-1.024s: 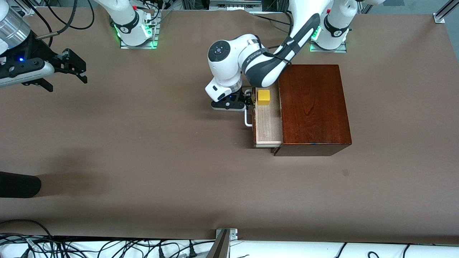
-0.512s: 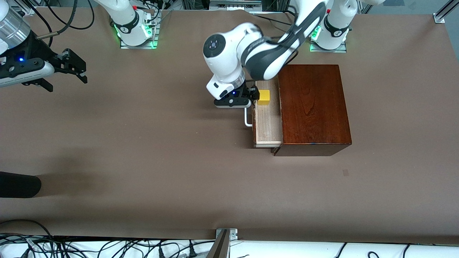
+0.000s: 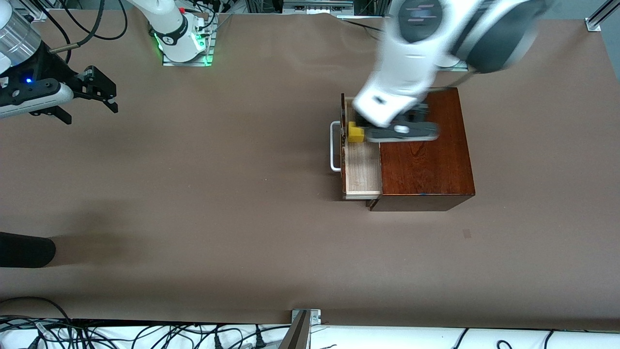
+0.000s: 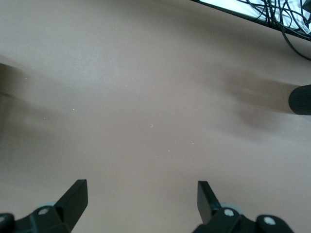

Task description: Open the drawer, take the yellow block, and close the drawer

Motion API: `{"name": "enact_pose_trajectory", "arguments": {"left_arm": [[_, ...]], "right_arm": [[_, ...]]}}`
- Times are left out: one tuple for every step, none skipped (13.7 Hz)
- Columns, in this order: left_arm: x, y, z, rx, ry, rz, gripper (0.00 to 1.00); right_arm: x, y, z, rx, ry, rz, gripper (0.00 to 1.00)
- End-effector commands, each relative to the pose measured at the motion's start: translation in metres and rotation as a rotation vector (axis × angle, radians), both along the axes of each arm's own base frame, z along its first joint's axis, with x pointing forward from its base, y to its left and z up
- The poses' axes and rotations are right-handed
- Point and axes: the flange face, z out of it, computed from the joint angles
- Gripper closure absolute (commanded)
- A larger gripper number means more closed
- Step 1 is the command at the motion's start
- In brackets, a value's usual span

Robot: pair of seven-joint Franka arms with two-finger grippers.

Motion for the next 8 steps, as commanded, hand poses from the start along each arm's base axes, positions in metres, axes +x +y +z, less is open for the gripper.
{"name": "enact_pose_trajectory", "arguments": {"left_arm": [[0.014,0.071,0.015,-0.023,0.048,-0.048,0.0],[0.021,0.1,0.017,-0.032,0.068,-0.069,0.0],[0.022,0.126,0.025,-0.044,0.065,-0.085,0.0],[0.023,0.149,0.032,-0.048,0.058,-0.106,0.0],[0.02,0.176,0.035,-0.036,0.057,-0.116,0.0],[0.016,0.195,0.035,-0.037,0.057,-0.137,0.0],[0.011,0.223,0.031,-0.05,0.04,-0.141,0.0],[0.005,0.242,0.028,-0.059,0.0,-0.135,0.0]], "right_arm": [[-0.001,0.001,0.004,0.009,-0.004,-0.007,0.0],[0.0,0.003,0.005,0.012,-0.012,-0.006,0.0],[0.001,0.004,0.007,0.014,-0.023,-0.004,0.0],[0.002,0.004,0.008,0.016,-0.035,-0.004,0.0],[0.001,0.005,0.008,0.019,-0.03,-0.006,0.0],[-0.001,0.008,0.006,0.017,-0.018,0.009,0.0],[-0.001,0.013,-0.001,0.011,0.007,0.02,0.0],[-0.003,0.021,-0.001,0.01,0.015,0.027,0.0]]}}
